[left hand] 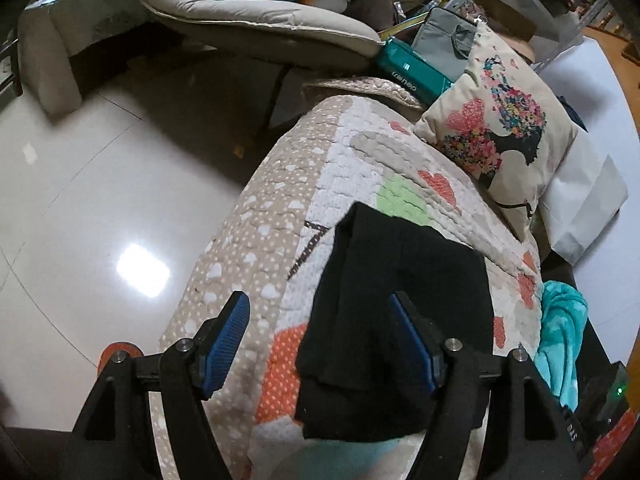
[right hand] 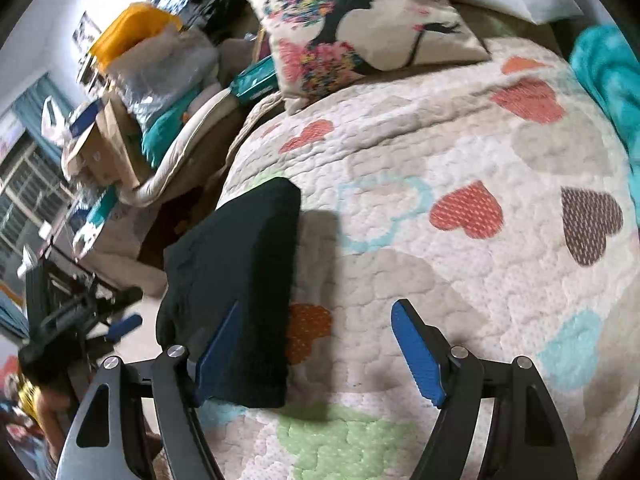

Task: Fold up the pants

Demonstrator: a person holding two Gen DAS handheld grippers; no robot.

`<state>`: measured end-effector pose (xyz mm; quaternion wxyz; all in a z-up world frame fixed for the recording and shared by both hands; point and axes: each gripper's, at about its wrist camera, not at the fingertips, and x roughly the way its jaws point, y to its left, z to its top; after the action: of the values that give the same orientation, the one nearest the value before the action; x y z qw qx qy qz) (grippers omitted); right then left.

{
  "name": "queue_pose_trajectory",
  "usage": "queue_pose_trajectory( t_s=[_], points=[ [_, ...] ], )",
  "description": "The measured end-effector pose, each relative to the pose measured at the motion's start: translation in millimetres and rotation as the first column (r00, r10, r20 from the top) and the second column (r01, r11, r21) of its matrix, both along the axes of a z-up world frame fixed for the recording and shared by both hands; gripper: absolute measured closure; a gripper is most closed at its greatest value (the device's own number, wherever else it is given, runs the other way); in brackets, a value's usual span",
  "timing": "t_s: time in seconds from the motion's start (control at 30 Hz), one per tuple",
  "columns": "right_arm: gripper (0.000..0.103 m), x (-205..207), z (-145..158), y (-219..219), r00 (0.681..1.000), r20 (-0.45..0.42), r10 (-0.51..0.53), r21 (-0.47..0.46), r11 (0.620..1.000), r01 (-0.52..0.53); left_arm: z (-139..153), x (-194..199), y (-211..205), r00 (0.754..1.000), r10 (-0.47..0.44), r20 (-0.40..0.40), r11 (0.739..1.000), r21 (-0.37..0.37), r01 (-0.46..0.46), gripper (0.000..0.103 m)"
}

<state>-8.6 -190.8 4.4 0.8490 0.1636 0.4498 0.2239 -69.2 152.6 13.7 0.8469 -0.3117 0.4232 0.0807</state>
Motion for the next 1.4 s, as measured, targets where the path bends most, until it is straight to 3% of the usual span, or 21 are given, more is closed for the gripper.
queue_pose_trajectory(
  t_s=[0.3,0.47,0.63,0.73,0.8,1.03,1.4],
  points=[
    [0.022,-3,-2,1,1.000,0.018,0.008,-0.021,1.000,-0.008,-3,9,-6,1.000,-0.005,0.019,1.000,0.010,0.004,0.032],
    [0.022,-3,-4,4,0.999,0.039,-0.015,-0.064,0.998,0.018,6,12,-20,1.000,-0.020,-0.002,0.986,0.165,0.020,0.032],
    [0.022,-9,7,16,0.993,0.121,-0.012,-0.191,0.981,0.035,28,4,-54,0.997,-0.071,0.030,0.910,0.411,0.052,0.032],
    [0.022,-13,13,23,0.988,0.153,0.007,-0.218,0.976,0.027,38,-2,-73,0.992,-0.114,0.055,0.862,0.503,0.071,0.032],
    [0.022,-16,16,29,0.985,0.171,0.026,-0.233,0.972,0.015,42,-6,-83,0.987,-0.146,0.068,0.842,0.531,0.088,0.032],
    [0.022,-18,13,37,0.982,0.179,0.055,-0.262,0.965,-0.006,49,-7,-101,0.975,-0.206,0.078,0.817,0.563,0.128,0.032],
    [0.022,-17,12,33,0.985,0.171,0.036,-0.250,0.968,0.008,46,-6,-103,0.975,-0.211,0.076,0.828,0.543,0.137,0.032]
  ],
)
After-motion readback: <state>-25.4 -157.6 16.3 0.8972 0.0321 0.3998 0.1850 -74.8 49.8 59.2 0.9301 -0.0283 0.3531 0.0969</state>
